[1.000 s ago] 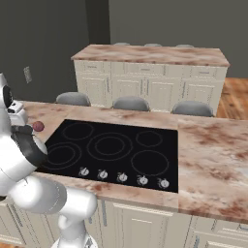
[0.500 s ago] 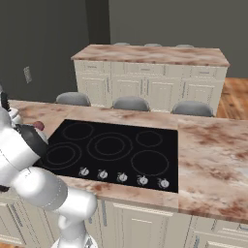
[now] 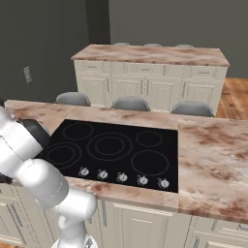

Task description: Place the pan on the rear left burner on the stove. Then place the tomato and the onion in the pan and turn on the rear left burner.

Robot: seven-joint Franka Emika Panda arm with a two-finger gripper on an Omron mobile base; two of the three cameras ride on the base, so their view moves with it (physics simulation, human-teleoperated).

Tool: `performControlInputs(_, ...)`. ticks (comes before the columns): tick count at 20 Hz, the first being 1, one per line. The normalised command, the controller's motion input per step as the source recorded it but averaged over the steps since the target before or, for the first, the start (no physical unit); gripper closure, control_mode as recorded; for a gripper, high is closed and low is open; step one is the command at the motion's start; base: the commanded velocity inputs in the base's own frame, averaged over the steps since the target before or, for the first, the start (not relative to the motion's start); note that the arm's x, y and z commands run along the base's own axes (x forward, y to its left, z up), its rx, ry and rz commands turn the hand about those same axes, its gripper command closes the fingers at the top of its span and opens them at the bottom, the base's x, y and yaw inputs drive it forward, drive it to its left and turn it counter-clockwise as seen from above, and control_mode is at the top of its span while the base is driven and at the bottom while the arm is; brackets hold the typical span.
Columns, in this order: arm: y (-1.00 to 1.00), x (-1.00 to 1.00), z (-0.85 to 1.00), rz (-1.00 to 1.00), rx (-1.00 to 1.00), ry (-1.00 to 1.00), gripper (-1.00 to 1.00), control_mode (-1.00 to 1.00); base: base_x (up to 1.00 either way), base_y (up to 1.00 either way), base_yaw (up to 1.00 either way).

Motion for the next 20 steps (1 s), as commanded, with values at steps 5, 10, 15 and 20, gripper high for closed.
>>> performControlInputs(5,0.23,0.00,-0.15,0.06,-0.04,0.00,-1.00,-1.00,0.00,0.00,0.00)
performControlInputs(10,0.24,0.00,-0.20,0.05,-0.03,0.00,-1.00,-1.00,0.00,0.00,0.00)
performControlInputs(15,0.25,0.00,-0.24,0.05,-0.03,0.00,-1.00,-1.00,0.00,0.00,0.00)
performControlInputs(20,0.24,0.00,-0.25,0.05,-0.04,0.00,-1.00,-1.00,0.00,0.00,0.00)
